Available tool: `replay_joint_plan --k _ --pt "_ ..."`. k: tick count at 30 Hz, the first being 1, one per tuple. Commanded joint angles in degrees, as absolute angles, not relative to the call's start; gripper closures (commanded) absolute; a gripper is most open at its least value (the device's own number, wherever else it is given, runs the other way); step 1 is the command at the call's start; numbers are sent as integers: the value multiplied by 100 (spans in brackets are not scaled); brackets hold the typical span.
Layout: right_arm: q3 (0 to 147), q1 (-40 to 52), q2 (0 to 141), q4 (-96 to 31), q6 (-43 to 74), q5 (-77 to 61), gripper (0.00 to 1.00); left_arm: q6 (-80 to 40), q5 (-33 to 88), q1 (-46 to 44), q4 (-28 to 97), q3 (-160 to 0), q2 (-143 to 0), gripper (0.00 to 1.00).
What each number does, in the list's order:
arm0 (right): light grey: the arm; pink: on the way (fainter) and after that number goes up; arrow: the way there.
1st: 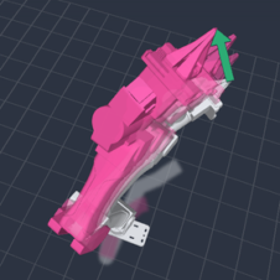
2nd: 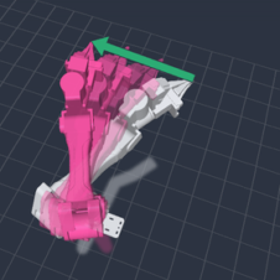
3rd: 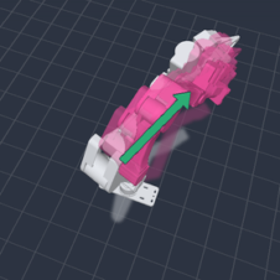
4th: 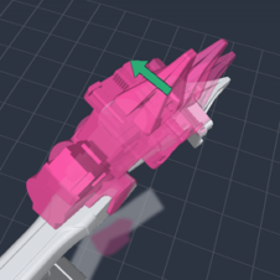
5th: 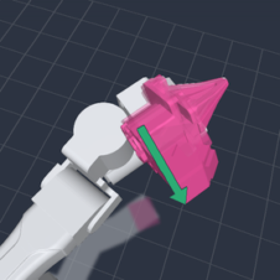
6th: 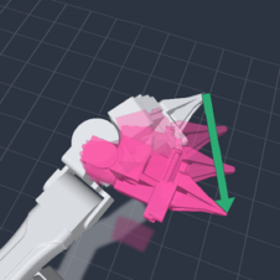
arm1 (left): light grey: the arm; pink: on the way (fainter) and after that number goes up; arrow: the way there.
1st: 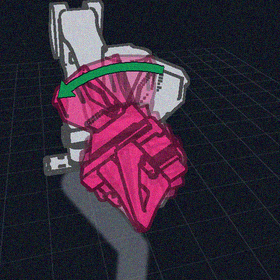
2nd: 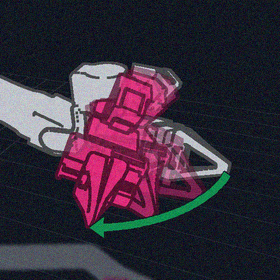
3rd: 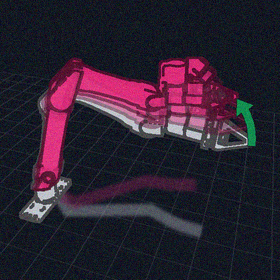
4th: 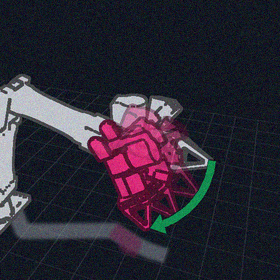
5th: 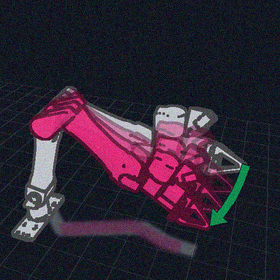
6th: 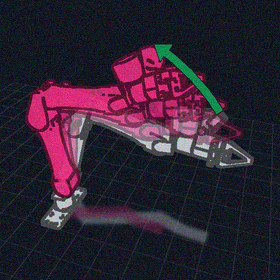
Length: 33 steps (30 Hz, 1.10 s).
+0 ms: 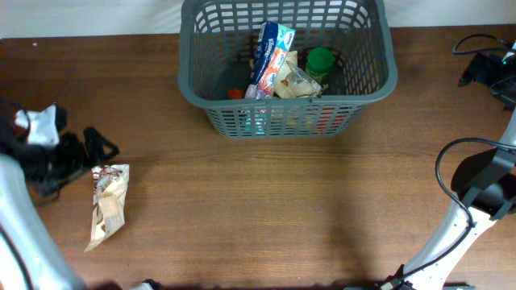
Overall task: Pack container
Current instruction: 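Withdraw the left gripper and move it over the mushroom bag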
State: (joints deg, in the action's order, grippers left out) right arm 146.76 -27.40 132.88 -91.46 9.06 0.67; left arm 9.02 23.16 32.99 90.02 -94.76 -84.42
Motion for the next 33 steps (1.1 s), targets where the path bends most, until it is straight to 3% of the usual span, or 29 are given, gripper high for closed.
replay_joint_plan --k 1,6,11,20,33 --pt "14652 -2740 13262 -9146 930 158 1 1000 1835 3590 8960 -9085 -7419 1" --pt "14652 -2740 13262 -9146 930 158 1 996 1743 3975 8783 -8571 -6399 1" --pt "14652 -2740 13262 -9146 930 158 1 972 921 4261 8342 -8370 -5996 1" --pt "14652 -2740 13262 -9146 932 158 1 1035 766 4265 8307 -8353 -5994 1" --pt "14652 -2740 13262 -9146 930 158 1 2696 768 4265 7940 -7996 -6952 1"
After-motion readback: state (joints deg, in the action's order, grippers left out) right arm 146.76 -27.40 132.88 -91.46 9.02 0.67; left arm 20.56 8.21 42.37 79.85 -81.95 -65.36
